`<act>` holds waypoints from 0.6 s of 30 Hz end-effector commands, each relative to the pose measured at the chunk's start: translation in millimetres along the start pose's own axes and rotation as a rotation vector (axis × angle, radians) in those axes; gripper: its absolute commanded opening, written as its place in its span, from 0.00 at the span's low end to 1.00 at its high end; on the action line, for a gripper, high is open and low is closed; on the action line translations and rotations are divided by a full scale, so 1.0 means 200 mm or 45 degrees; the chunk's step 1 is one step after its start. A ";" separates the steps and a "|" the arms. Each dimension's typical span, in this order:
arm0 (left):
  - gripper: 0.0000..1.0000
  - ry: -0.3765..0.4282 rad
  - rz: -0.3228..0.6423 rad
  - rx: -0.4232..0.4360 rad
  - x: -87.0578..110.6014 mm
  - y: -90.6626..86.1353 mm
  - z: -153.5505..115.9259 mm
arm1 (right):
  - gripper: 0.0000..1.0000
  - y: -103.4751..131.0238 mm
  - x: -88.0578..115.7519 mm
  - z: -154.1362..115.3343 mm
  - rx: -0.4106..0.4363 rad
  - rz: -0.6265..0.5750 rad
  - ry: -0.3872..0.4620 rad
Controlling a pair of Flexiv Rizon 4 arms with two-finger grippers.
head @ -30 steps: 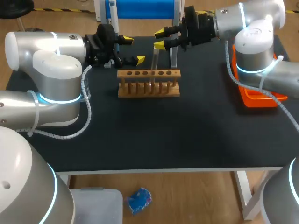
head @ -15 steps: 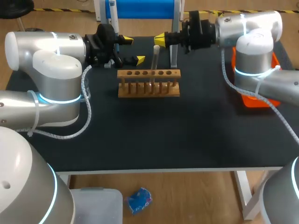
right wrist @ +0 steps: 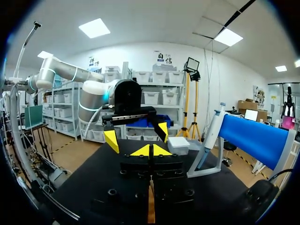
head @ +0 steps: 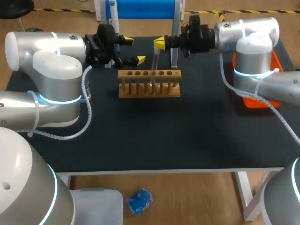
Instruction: Invert the test tube, pick up the pipette, mount the tip to pipette, aspirate from beaker and dispense into the tube, eject the tip, return the pipette, and cap with the stopper.
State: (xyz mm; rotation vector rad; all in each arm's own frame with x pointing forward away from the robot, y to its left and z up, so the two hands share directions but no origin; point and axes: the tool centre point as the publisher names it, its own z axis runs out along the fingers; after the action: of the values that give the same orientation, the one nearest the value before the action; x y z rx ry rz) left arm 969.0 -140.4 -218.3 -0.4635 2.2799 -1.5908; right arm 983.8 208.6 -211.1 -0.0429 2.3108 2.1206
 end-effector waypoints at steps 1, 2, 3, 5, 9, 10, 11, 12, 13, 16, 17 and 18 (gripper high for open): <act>1.00 -0.003 0.002 0.005 0.00 0.01 0.00 | 0.00 -0.02 -0.02 0.00 0.004 0.004 0.009; 1.00 -0.003 0.002 0.005 0.00 0.01 0.00 | 0.00 -0.02 -0.02 0.00 0.004 0.005 0.008; 1.00 -0.003 0.002 0.005 0.00 0.01 0.00 | 0.00 -0.03 -0.02 0.01 0.006 0.007 0.007; 1.00 -0.003 0.002 0.005 0.00 0.01 0.00 | 0.00 -0.04 -0.02 0.00 0.009 0.011 0.006; 1.00 -0.003 0.002 0.005 0.00 0.01 0.00 | 0.00 -0.06 -0.03 0.00 0.014 0.021 0.002; 1.00 -0.003 0.002 0.005 0.00 0.01 0.00 | 0.00 -0.06 -0.03 0.00 0.015 0.023 0.002; 1.00 -0.003 0.002 0.005 0.00 0.01 0.00 | 0.00 -0.07 -0.03 0.00 0.017 0.024 0.002; 1.00 -0.003 0.002 0.005 0.00 0.01 0.00 | 0.00 -0.07 -0.03 0.00 0.019 0.026 0.002; 1.00 -0.003 0.002 0.005 0.00 0.01 0.00 | 0.00 -0.07 -0.03 0.00 0.021 0.027 0.003; 1.00 -0.003 0.002 0.005 0.00 0.01 0.00 | 0.00 -0.09 -0.02 0.01 0.034 0.035 0.002; 1.00 -0.003 0.002 0.005 0.00 0.01 0.00 | 0.00 -0.10 -0.02 0.01 0.035 0.037 0.002; 1.00 -0.003 0.002 0.005 0.00 0.01 0.00 | 0.00 -0.11 -0.02 0.01 0.037 0.039 0.002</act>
State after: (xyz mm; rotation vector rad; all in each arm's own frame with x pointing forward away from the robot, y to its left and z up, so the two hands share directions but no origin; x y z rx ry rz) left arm 969.0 -140.4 -218.3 -0.4634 2.2799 -1.5908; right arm 987.6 208.2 -224.6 -0.0111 2.3530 2.1032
